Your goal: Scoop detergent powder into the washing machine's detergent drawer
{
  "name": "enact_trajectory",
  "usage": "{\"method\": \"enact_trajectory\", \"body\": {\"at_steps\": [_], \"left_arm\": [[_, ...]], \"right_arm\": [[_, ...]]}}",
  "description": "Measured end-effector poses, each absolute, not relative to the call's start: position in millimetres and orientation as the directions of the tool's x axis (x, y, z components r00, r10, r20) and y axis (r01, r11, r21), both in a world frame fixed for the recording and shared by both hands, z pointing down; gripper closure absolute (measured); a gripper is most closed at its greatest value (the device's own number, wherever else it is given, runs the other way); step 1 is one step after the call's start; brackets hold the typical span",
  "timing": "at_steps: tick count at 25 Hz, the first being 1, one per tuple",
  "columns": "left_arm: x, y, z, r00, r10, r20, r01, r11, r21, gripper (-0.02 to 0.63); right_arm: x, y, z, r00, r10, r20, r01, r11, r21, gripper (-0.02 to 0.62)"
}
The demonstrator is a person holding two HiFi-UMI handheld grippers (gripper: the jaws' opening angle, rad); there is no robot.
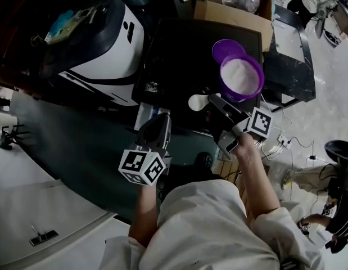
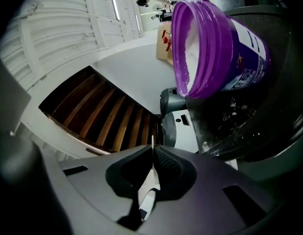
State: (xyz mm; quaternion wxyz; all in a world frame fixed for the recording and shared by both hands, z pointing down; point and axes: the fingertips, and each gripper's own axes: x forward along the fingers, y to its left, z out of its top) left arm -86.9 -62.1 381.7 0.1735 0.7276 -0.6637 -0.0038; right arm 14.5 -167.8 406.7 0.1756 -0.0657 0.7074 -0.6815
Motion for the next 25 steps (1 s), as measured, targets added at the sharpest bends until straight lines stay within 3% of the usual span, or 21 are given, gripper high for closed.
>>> {"method": "enact_trajectory", "body": {"at_steps": [12,25], "left_arm": [[-149,-15,386,-0.031,-0.975,0.219,-0.956,0.092,0.277,0.58],[-183,14,395,-0.064,-0.97,0.233,-0.942,0.136,0.306,0.578]], "right_arm": [[-52,-129,425,-0.977,-0.193,-0.088,0.075,0.074,-0.994,0.583],[-100,-104,441,-0.994,-0.112,0.006,-0.028,0.19,-0.981,0.583]]}}
